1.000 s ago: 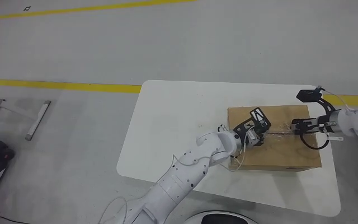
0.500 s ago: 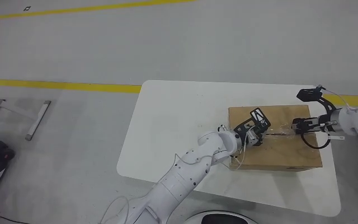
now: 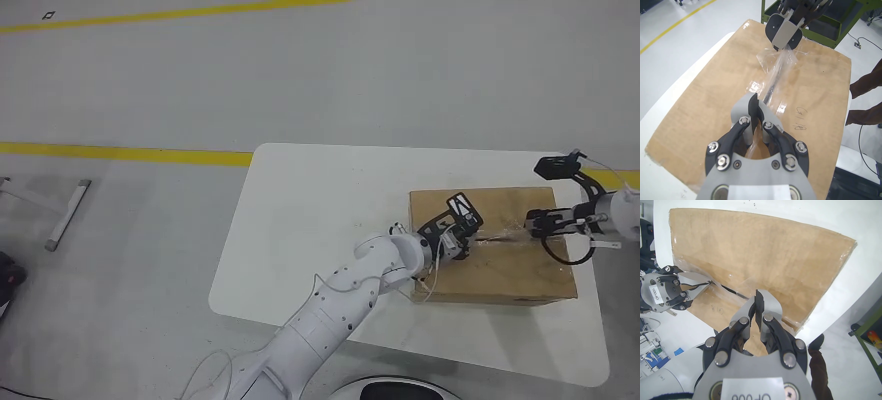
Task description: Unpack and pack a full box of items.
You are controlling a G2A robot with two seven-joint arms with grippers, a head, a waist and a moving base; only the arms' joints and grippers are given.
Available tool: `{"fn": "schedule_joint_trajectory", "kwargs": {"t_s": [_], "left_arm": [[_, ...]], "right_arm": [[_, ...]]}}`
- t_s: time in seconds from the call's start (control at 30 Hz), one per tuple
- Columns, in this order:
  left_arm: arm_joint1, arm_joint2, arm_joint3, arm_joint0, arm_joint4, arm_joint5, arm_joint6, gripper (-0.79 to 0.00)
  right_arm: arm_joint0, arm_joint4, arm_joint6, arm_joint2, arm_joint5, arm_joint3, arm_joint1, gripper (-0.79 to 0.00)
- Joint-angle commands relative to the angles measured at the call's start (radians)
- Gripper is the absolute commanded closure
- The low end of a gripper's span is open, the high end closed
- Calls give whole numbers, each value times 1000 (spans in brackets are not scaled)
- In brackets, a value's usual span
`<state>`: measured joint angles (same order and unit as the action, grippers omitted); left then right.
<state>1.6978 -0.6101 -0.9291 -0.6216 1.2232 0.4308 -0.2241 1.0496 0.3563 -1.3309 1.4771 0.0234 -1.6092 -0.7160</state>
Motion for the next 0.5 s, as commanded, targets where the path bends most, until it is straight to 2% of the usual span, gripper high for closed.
{"fn": "schedule_joint_trajectory", "kwargs": {"t_s": [0.0,0.47], "left_arm": [[2,-2,4,0,3,0,0,0],[11,-20,23,4,19,13,1,0]], "right_arm": [[1,-4,-2,5,0,2,1,0],[28,-19,-10,33,-1,4,11,0]]}}
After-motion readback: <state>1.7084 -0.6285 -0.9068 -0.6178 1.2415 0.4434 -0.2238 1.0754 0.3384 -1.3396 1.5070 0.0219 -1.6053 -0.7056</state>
